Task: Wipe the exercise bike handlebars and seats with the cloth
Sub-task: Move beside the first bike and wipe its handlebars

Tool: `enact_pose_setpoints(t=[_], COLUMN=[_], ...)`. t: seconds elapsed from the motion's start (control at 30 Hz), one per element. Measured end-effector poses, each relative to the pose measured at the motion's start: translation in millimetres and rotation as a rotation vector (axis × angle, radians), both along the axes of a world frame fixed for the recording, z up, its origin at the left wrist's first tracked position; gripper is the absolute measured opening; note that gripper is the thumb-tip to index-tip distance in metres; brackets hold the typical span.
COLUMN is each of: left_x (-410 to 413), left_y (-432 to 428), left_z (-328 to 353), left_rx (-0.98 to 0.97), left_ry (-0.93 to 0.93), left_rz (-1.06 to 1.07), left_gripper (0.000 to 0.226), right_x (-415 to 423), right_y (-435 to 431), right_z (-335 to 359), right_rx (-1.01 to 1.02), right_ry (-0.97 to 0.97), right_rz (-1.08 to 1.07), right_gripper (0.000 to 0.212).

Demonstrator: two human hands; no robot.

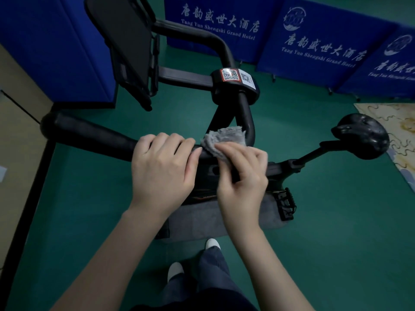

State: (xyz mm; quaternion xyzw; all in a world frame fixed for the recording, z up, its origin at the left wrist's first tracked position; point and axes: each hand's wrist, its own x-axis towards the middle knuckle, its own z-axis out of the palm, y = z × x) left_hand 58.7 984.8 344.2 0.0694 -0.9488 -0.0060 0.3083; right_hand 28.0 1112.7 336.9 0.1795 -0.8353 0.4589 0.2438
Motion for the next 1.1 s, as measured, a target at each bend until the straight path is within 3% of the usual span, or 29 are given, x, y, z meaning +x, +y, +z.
enact_pose_setpoints(t=[0.13,0.3,0.47,0.6,0.77,0.93,1.1], left_x=[1,0,-1,-1,-7,-19,-22], left_y=[0,1,2,4,16,40,43], left_z=[-1,0,1,2,8,6,2], left_rx=[-0.011,0.011,0.015,0.033,0.12,0.191,0.168], left_ry=[-0.005,0.015,0.001,-0.005,-0.002,-0.024,-0.033], left_rz=[0.005,0.017,0.022,0.04,0.073,0.023,0.048], left_gripper=[0.03,0.029,0.029,0.031,0.027,0.026,0.026], right_x=[-6,-15,-10,-30,-34,-67,-49], right_y=[10,17,16,31,35,50,46], right_z=[2,2,-1,5,5,11,1], right_rx=[0.109,0.096,0.157,0.134,0.202,0.093,0.019], right_ry=[0.042,0.018,0.069,0.008,0.018,-0.124,-0.086], right_rz=[0.092,-0.028,0.138,0.012,0.149,0.064,0.14], right_gripper=[0.018,0.02,0.02,0.021,0.019,0.017,0.019])
